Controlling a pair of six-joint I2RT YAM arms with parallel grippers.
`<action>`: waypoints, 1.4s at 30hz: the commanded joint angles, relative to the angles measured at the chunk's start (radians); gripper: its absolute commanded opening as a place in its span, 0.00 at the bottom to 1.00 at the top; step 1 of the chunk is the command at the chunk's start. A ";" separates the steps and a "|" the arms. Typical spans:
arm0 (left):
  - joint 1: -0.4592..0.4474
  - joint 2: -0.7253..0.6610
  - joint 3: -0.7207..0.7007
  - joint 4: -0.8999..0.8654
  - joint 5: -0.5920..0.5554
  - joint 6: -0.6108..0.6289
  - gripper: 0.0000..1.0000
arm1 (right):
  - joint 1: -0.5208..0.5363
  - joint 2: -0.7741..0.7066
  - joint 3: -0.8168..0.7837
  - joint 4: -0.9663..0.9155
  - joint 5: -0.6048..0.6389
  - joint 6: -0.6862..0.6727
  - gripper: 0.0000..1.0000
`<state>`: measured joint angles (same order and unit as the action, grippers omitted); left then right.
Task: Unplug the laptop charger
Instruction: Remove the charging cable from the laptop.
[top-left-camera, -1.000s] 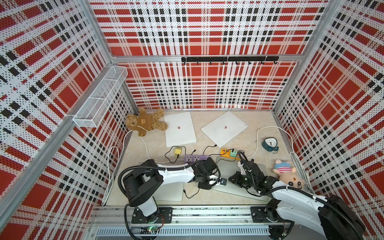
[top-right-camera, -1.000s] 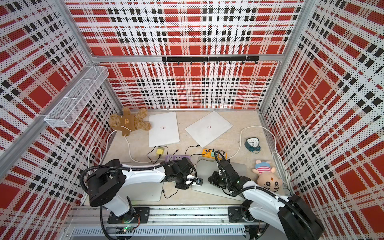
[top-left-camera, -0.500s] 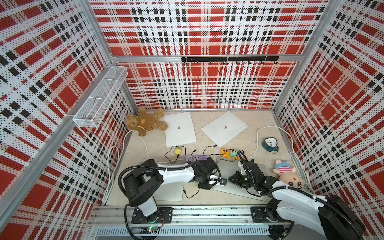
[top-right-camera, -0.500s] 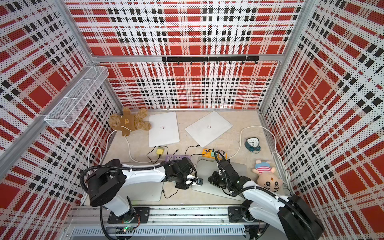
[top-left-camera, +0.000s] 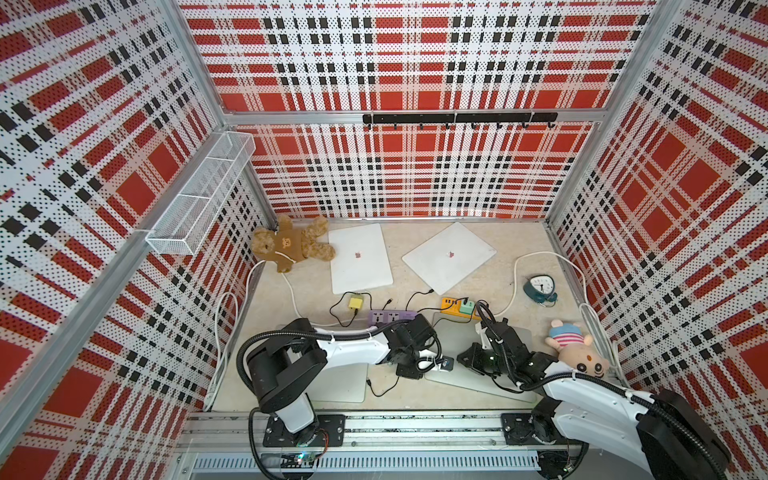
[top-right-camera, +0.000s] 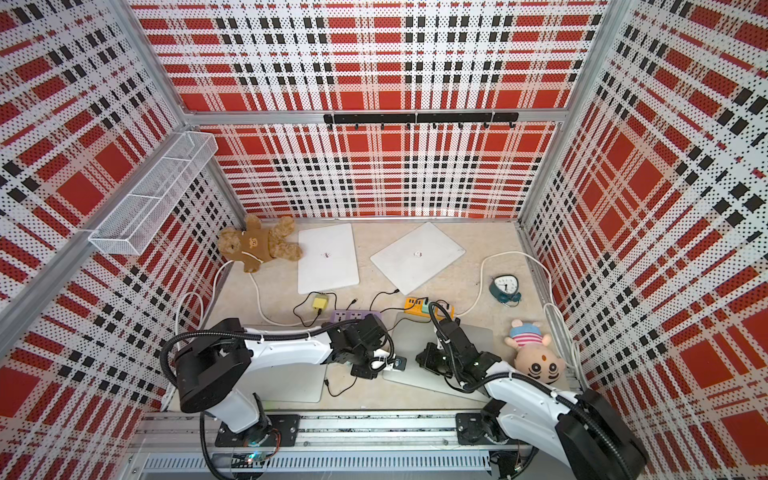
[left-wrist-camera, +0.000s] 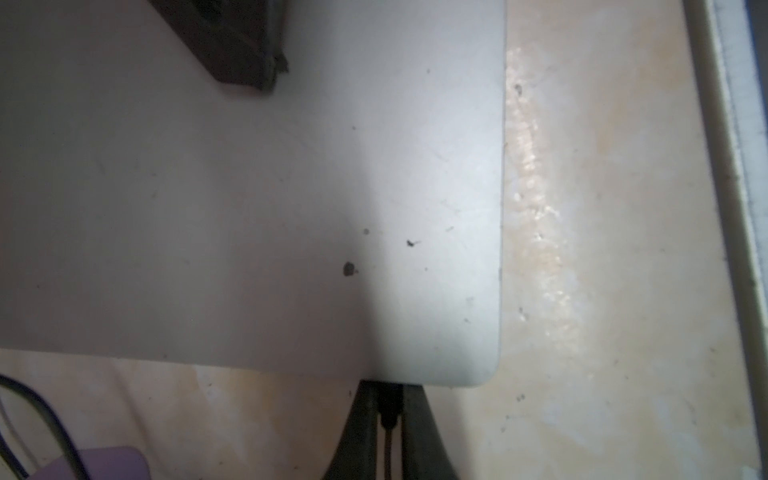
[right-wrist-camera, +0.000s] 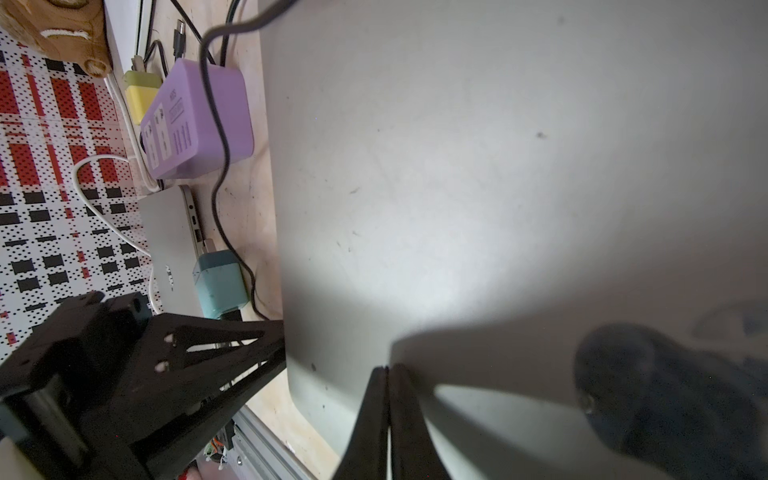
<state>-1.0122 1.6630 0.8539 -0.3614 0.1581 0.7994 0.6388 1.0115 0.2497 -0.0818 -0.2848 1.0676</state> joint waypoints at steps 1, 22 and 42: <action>0.014 0.029 0.010 -0.032 -0.015 0.005 0.00 | -0.005 0.001 -0.013 0.003 0.009 0.002 0.07; 0.028 0.020 0.005 -0.040 -0.049 0.000 0.00 | -0.005 -0.016 -0.016 -0.017 0.018 0.003 0.07; 0.018 -0.002 -0.010 -0.048 -0.117 0.057 0.00 | -0.004 -0.013 -0.016 -0.021 0.023 0.000 0.07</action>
<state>-1.0100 1.6623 0.8547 -0.3645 0.1467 0.8211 0.6388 1.0092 0.2493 -0.0837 -0.2832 1.0672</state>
